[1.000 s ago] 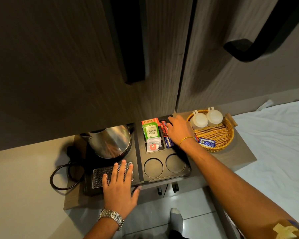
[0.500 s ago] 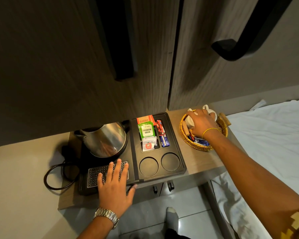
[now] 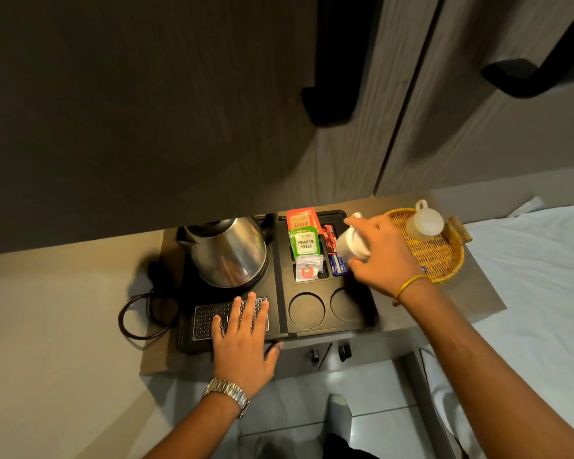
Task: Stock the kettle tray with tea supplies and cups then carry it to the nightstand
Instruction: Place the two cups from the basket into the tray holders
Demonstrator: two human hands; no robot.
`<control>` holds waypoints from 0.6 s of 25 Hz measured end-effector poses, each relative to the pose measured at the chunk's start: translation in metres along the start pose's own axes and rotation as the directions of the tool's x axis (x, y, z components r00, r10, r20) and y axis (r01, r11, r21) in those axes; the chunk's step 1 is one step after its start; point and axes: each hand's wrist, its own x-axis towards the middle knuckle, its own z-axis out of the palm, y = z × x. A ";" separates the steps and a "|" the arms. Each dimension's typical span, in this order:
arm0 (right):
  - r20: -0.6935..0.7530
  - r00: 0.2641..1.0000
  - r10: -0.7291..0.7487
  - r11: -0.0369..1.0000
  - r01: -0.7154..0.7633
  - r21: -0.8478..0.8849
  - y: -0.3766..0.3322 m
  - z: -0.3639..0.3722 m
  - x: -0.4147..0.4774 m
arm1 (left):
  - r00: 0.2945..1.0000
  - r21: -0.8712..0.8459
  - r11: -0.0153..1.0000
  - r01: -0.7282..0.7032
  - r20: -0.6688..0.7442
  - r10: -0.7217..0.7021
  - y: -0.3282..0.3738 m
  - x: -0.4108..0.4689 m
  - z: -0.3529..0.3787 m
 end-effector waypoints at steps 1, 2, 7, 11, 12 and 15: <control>0.084 0.996 -0.007 1.000 0.004 0.025 -0.011 0.011 -0.007 | 1.000 -0.001 1.000 -0.003 0.003 0.003 0.000 0.000 0.001; 0.155 0.988 -0.014 0.999 0.008 0.043 -0.020 0.024 -0.013 | 1.000 -0.002 1.000 -0.006 0.001 0.006 -0.001 -0.001 0.001; 0.347 0.938 -0.016 1.000 0.008 0.024 -0.037 0.084 -0.036 | 1.000 -0.022 1.000 -0.005 0.011 0.005 -0.002 -0.001 0.002; 0.375 0.927 -0.010 1.000 0.013 -0.003 -0.035 0.107 -0.047 | 1.000 -0.042 0.999 -0.007 0.015 0.008 -0.003 -0.002 0.001; 0.369 0.929 -0.020 1.000 0.025 -0.010 -0.034 0.110 -0.048 | 1.000 -0.044 0.999 -0.006 0.019 0.007 -0.002 -0.002 0.000; 0.361 0.932 -0.032 0.999 0.039 -0.013 -0.035 0.113 -0.050 | 1.000 -0.047 0.999 -0.007 0.025 0.009 -0.002 -0.002 0.000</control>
